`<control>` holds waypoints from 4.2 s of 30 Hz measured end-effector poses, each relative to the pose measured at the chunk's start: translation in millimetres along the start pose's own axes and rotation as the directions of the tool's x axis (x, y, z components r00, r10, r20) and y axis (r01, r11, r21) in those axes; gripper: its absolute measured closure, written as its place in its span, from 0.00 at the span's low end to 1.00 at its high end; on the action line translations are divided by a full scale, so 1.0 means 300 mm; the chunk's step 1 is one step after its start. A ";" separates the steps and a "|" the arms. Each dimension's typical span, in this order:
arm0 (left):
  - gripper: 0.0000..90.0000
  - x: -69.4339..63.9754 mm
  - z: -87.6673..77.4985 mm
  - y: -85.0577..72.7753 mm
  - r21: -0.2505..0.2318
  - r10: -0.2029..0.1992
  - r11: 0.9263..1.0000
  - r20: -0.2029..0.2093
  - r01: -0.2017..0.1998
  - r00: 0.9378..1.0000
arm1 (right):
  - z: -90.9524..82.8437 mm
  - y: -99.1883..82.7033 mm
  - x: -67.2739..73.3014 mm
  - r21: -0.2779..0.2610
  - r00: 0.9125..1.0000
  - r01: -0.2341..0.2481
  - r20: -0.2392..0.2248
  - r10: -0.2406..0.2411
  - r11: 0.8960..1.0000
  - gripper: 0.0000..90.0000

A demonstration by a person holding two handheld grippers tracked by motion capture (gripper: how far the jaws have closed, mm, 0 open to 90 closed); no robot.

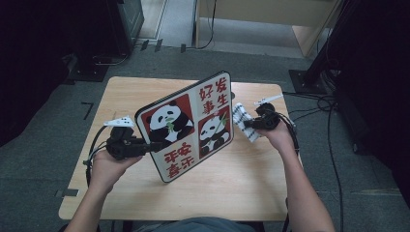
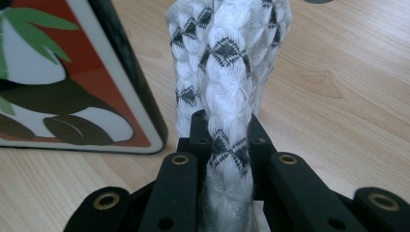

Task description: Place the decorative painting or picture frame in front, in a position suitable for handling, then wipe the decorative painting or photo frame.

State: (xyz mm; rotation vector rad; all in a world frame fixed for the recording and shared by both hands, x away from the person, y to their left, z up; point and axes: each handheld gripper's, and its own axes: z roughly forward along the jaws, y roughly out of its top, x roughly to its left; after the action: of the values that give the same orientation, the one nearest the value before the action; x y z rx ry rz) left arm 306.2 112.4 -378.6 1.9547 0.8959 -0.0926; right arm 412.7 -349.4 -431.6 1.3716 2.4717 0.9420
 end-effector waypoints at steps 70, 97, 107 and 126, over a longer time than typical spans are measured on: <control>0.86 0.034 0.006 -0.003 -0.012 0.000 1.000 0.047 0.000 0.999 | -0.392 0.564 0.225 -0.105 0.980 0.197 0.029 -0.195 0.975 0.89; 0.86 0.046 -0.013 -0.015 -0.015 -0.006 1.000 0.062 0.007 0.998 | -0.384 0.500 0.316 -0.178 0.967 0.254 0.013 -0.256 0.951 0.89; 0.87 0.042 -0.012 -0.008 -0.002 0.016 1.000 0.060 -0.015 0.998 | -0.359 0.448 0.333 -0.165 0.966 0.255 0.006 -0.258 0.953 0.89; 0.87 0.037 -0.012 -0.005 0.011 0.036 0.999 0.066 -0.037 0.997 | -0.280 0.355 0.328 -0.163 0.960 0.264 -0.048 -0.275 0.951 0.88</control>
State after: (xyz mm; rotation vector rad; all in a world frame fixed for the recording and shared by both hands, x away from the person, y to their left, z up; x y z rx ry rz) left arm 312.2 121.9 -382.3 1.9669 0.8180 -0.1412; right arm 396.8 -266.7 -286.6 0.9373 2.4911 1.1054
